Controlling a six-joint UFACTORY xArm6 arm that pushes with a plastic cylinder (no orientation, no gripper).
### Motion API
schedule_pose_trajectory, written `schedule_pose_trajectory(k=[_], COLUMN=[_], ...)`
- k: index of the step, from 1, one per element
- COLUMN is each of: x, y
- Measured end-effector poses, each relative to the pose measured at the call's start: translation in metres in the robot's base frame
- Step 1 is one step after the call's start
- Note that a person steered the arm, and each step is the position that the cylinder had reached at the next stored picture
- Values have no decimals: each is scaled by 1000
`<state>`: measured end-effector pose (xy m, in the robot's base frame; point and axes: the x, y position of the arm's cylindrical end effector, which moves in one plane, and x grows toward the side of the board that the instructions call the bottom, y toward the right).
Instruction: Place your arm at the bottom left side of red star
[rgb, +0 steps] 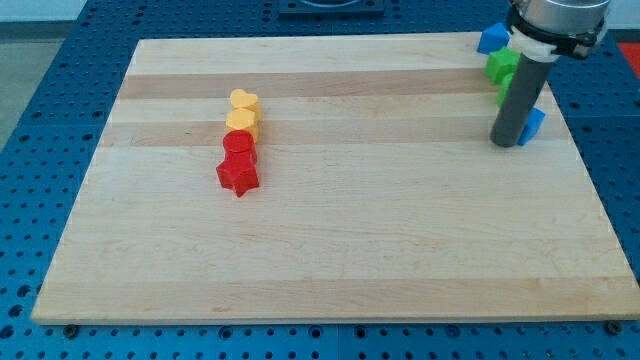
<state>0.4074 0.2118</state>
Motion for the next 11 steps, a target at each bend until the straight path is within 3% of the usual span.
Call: schedule_pose_trajectory(k=[2, 5, 7, 9, 11], x=[4, 86, 121, 122, 89], y=[-8, -90, -202, -322, -378])
